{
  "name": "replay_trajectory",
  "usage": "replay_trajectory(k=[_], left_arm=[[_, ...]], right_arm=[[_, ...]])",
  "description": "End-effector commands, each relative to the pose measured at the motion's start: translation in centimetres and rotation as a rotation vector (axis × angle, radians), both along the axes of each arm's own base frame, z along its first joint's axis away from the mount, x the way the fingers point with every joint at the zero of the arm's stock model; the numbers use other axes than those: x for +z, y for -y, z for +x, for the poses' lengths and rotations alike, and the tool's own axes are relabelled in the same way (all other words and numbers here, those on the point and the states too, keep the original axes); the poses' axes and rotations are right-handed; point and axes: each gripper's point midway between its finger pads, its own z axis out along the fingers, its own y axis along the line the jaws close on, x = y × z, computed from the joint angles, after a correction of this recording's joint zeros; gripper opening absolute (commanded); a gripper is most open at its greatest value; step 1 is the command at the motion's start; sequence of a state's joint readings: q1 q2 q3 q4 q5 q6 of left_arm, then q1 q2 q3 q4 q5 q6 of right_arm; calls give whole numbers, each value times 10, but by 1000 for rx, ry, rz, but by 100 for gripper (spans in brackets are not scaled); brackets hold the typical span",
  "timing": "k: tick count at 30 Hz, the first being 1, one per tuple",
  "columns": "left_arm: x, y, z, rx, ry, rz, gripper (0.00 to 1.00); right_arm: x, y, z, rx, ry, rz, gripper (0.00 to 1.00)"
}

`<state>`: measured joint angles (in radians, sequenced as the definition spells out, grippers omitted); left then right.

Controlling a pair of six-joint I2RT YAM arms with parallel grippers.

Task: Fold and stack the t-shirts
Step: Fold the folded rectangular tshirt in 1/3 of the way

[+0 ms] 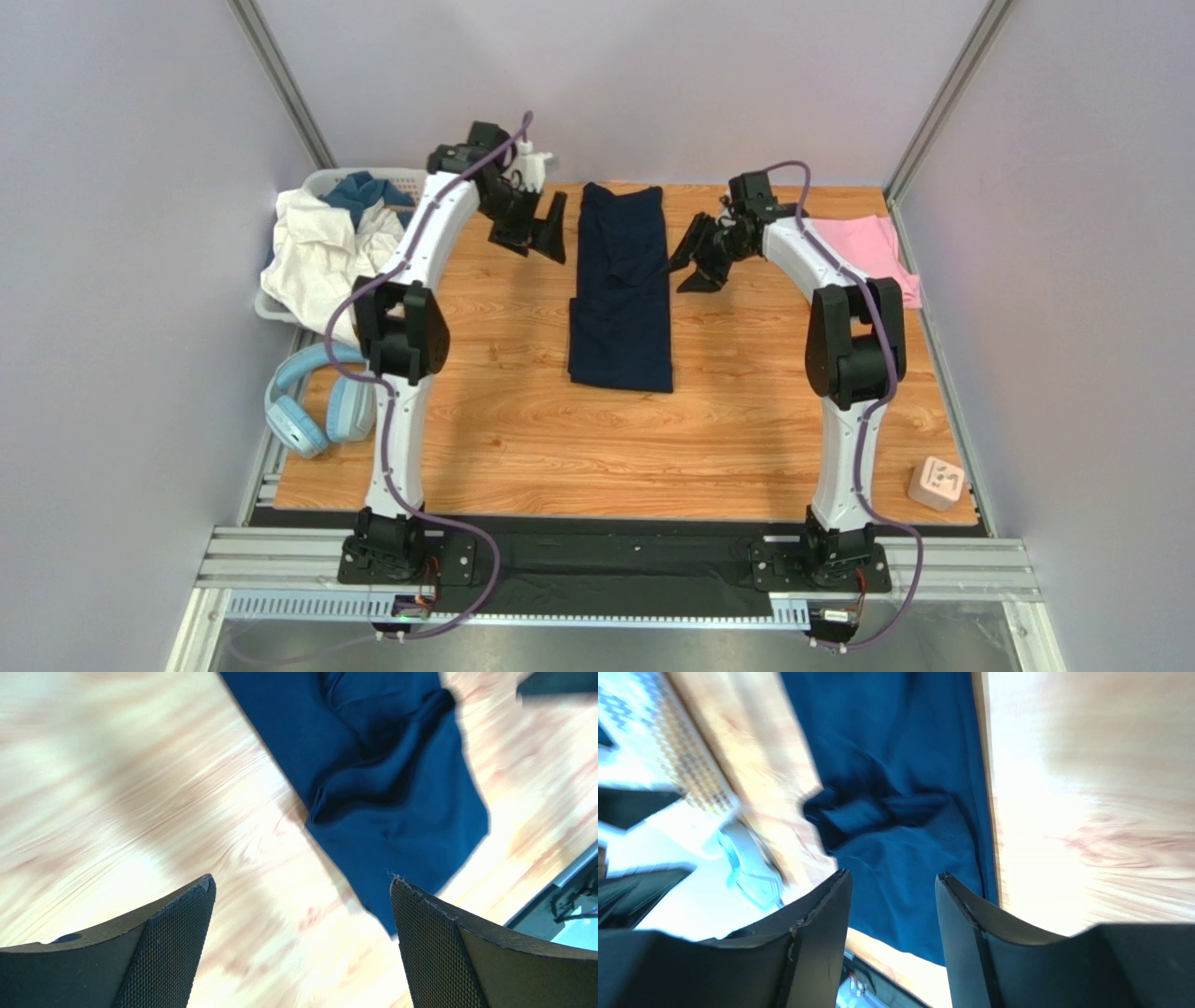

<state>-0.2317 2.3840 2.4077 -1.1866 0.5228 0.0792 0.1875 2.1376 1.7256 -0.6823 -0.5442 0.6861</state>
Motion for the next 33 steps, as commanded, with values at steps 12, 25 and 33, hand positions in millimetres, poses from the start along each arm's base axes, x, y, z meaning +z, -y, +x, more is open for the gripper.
replay_trajectory(k=[12, 25, 33], left_arm=[[106, -71, -105, 2, 134, -119, 100], [113, -76, -133, -11, 126, -137, 100], [111, -80, -153, -48, 111, -115, 100]], right_arm=[[67, -114, -59, 381, 117, 230, 56], [-46, -109, -3, 314, -102, 334, 50], [13, -118, -7, 390, -26, 525, 53]])
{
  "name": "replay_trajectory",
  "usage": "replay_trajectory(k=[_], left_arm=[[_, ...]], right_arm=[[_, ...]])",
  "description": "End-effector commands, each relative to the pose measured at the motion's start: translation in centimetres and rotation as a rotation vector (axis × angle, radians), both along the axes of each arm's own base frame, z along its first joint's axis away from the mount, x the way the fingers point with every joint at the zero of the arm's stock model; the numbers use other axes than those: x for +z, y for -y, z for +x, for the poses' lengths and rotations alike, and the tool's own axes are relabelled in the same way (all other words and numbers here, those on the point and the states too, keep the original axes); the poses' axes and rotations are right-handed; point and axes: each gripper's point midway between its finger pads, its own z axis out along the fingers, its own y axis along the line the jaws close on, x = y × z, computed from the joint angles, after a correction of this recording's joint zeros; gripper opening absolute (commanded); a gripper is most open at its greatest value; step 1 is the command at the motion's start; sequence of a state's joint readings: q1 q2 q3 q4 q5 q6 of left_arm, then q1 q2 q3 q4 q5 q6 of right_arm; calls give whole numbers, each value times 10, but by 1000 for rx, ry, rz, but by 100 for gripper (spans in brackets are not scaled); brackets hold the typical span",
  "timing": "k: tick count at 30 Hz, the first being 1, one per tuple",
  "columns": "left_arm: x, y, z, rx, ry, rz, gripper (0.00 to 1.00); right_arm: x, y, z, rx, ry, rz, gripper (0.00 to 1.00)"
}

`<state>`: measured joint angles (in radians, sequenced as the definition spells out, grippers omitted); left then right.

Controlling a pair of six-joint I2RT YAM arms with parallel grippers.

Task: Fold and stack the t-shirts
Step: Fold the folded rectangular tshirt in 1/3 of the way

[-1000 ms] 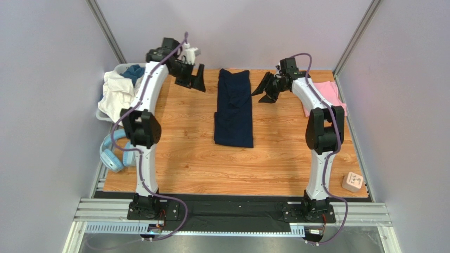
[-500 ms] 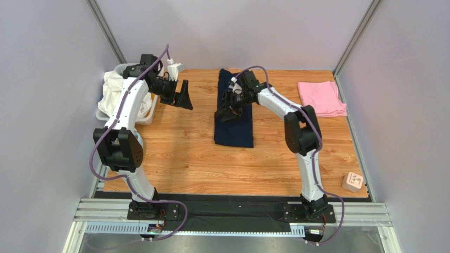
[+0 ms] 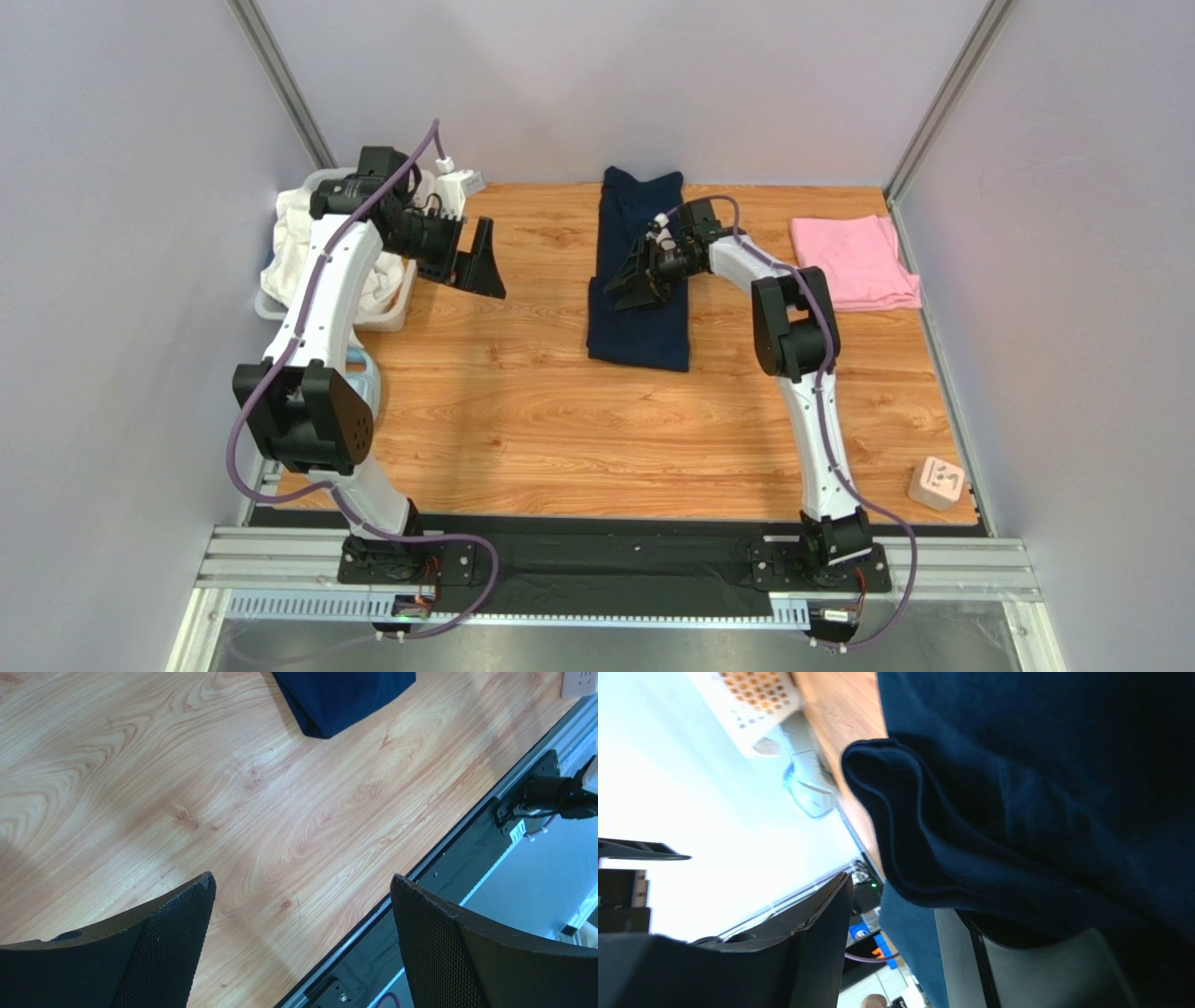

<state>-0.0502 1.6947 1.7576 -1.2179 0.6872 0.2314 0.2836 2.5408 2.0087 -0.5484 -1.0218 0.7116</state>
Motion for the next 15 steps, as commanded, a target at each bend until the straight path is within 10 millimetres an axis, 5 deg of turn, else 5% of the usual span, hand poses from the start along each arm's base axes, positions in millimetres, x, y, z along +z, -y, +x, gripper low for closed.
replay_trajectory(k=[1, 3, 4, 8, 15], left_arm=[[9, -3, -20, -47, 36, 5, 100], [9, -6, -24, -46, 48, 22, 100], [9, -7, -29, -45, 52, 28, 100], [10, -12, -42, -37, 81, 58, 100], [11, -16, -60, -26, 113, 75, 100]], right_arm=[[70, -18, -10, 52, 87, 140, 53], [87, -21, -19, 63, 111, 152, 53], [112, -22, -24, 67, 160, 161, 54], [135, -24, -45, 70, 216, 133, 54], [90, -41, -113, 149, 164, 46, 53]])
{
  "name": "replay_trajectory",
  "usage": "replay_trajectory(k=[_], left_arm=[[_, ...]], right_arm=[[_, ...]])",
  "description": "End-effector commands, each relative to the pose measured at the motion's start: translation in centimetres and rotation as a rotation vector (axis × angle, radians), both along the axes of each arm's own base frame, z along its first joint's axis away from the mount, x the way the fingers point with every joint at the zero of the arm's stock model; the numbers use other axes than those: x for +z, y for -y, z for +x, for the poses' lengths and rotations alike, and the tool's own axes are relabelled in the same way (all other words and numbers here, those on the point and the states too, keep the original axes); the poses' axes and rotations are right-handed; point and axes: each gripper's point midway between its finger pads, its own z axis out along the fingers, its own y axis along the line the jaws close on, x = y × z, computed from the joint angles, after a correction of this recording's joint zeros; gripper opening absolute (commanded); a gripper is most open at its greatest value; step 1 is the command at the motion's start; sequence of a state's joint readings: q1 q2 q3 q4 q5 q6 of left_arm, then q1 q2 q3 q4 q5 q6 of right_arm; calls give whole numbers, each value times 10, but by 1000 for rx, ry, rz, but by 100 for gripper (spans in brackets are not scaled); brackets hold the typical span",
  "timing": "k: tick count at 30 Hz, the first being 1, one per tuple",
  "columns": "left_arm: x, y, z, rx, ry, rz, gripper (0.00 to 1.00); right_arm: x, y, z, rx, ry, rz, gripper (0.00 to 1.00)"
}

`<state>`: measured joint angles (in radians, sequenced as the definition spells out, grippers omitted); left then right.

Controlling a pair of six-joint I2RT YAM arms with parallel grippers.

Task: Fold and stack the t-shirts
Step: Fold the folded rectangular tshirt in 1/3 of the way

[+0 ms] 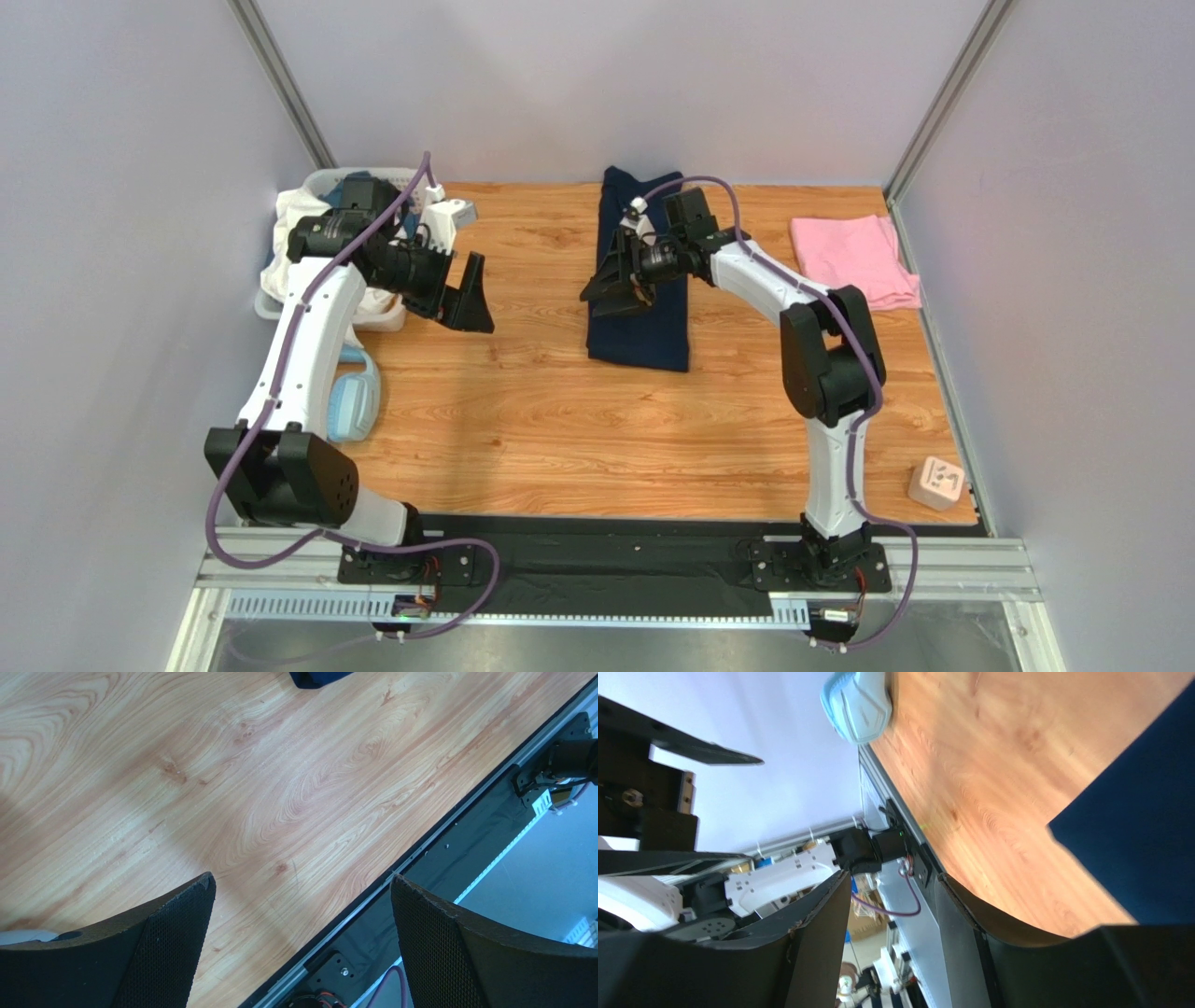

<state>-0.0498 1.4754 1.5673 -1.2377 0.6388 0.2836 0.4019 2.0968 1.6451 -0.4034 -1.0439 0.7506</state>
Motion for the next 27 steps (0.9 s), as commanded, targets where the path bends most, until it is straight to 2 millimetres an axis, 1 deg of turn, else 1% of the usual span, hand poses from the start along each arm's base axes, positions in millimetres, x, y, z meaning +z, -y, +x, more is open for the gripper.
replay_trajectory(k=[1, 2, 3, 5, 7, 8, 9, 12, 15, 18, 20, 22, 23, 25, 26, 27], left_arm=[[7, -5, -8, -10, 66, 17, 100], [7, -5, -9, -6, 64, 17, 100], [6, -6, -10, -5, 59, 18, 100], [6, -6, -12, -2, 61, 20, 100], [5, -7, -14, 3, 64, 25, 100], [5, -8, -14, 8, 65, 28, 100], [4, -9, -14, 11, 65, 30, 100], [3, -10, -16, 15, 56, 29, 100], [4, -8, -15, 20, 56, 15, 100], [9, -4, -13, 18, 54, -7, 100], [13, -2, -14, 15, 47, -20, 100], [16, -2, -13, 13, 50, -24, 100], [17, -2, -13, 13, 55, -24, 100], [18, -3, -14, 11, 57, -16, 100], [19, -3, -14, 11, 61, -13, 100], [20, -4, -14, 10, 63, -11, 100]], right_arm=[[-36, -9, -29, 34, -14, -54, 53], [-46, -10, -30, 34, -33, -64, 53], [-52, -12, -33, 41, -45, -70, 53], [-64, -13, -33, 44, -59, -82, 52], [-83, -12, -35, 50, -89, -101, 52], [-91, -12, -35, 49, -100, -112, 51], [-103, -10, -37, 51, -121, -127, 51], [-125, -5, -42, 54, -157, -164, 50], [-130, -3, -49, 64, -173, -175, 49], [-118, -3, -49, 77, -148, -173, 49], [-96, -2, -48, 80, -125, -159, 49], [-73, 0, -40, 64, -84, -135, 50], [-57, 3, -36, 50, -56, -117, 50], [-42, 8, -30, 29, -28, -103, 50], [-32, 14, -26, 12, -8, -95, 51], [-29, 17, -25, 3, -2, -94, 51]])
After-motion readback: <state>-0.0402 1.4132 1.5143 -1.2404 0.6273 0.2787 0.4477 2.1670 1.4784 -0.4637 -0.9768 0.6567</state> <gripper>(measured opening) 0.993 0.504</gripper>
